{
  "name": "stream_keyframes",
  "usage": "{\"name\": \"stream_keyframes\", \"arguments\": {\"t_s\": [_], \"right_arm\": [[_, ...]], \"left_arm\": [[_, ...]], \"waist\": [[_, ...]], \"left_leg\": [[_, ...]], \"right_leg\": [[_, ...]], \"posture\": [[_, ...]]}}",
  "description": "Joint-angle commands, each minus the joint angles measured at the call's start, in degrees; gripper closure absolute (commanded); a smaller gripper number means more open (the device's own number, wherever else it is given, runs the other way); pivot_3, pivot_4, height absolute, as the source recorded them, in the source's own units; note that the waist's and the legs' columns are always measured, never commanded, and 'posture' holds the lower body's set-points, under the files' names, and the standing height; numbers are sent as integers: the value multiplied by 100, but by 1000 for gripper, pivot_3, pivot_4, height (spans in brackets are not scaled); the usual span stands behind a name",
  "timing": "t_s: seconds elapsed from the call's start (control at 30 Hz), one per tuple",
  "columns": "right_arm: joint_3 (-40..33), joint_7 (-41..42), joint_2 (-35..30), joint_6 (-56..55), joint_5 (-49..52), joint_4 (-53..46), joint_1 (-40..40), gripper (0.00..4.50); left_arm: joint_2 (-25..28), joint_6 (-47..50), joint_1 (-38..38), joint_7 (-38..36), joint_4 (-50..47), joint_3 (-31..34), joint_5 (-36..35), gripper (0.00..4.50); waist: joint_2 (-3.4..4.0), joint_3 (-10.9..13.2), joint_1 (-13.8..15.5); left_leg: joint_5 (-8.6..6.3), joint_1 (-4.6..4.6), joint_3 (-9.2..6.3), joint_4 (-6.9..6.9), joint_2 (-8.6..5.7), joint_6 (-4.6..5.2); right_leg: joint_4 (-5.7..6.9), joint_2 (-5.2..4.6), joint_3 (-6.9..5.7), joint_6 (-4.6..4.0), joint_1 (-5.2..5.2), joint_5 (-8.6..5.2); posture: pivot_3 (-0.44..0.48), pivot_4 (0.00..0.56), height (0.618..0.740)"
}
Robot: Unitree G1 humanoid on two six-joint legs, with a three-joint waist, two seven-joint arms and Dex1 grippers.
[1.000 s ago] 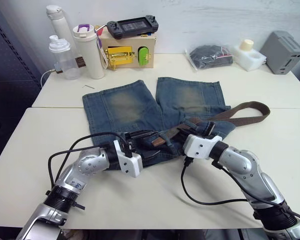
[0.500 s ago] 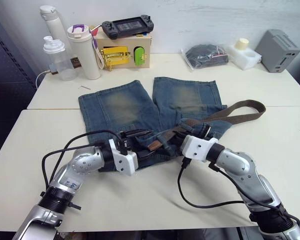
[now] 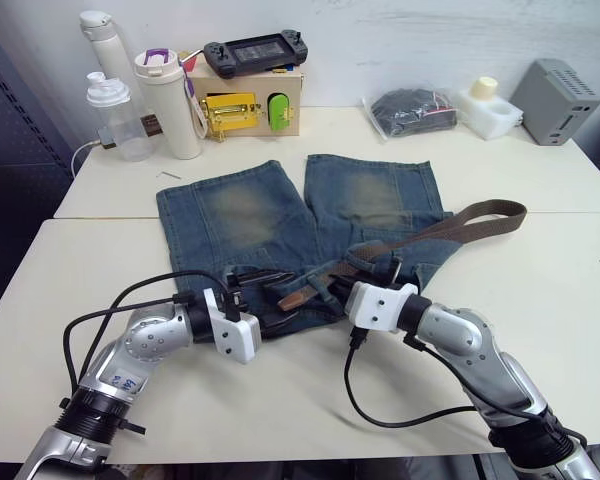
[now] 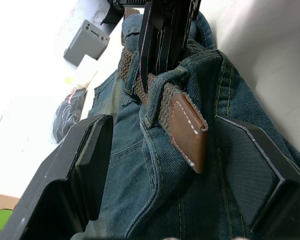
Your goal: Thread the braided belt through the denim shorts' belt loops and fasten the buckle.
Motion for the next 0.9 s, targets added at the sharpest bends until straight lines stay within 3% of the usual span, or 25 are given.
{"name": "stream_keyframes", "arguments": {"t_s": [0.03,0.17,0.2,0.27,0.47,0.7,0.77,0.9], "right_arm": [[23,30,30,-113,23,-293,-88,4500],[22,28,32,-117,20,-282,-116,4500],[20,25,34,-119,21,-277,-121,4500],[16,20,34,-120,24,-285,-114,4500],[12,23,38,-109,44,-304,-98,4500],[-241,-20,110,260,266,-479,-25,4500],[-479,-34,118,395,476,-540,11,3719],[-1239,224,-721,-178,595,-446,311,1947]], "left_arm": [[-47,-36,-47,47,-97,75,27,952],[-41,-57,-38,40,-29,73,48,952],[-39,-51,-34,30,-25,69,40,1188],[-25,-20,-20,-3,-21,51,41,1745],[-6,-14,10,-45,45,4,144,4382],[-82,8,-17,-11,35,-15,225,4382],[-101,7,-19,3,31,-10,254,4419],[-208,45,-88,31,33,-37,273,4419]], "waist": [[0,0,1],[0,0,0],[0,0,0],[0,0,1],[0,0,1],[0,0,4],[0,0,6],[3,2,40]], "left_leg": [[0,0,0,0,0,0],[0,0,0,0,0,0],[0,0,0,0,0,0],[0,0,0,0,0,0],[0,0,0,0,0,0],[0,0,0,0,0,0],[0,0,-1,0,0,0],[1,0,-4,1,-5,2]], "right_leg": [[0,1,0,0,0,0],[0,1,0,0,0,0],[0,0,0,0,0,0],[0,2,-1,0,0,0],[0,2,-1,0,0,0],[0,0,0,0,0,0],[0,0,0,0,1,0],[-3,2,-2,0,4,0]], "posture": [[0,150,646],[0,150,646],[0,150,646],[0,150,646],[0,150,646],[0,150,646],[0,150,646],[0,150,646]]}}
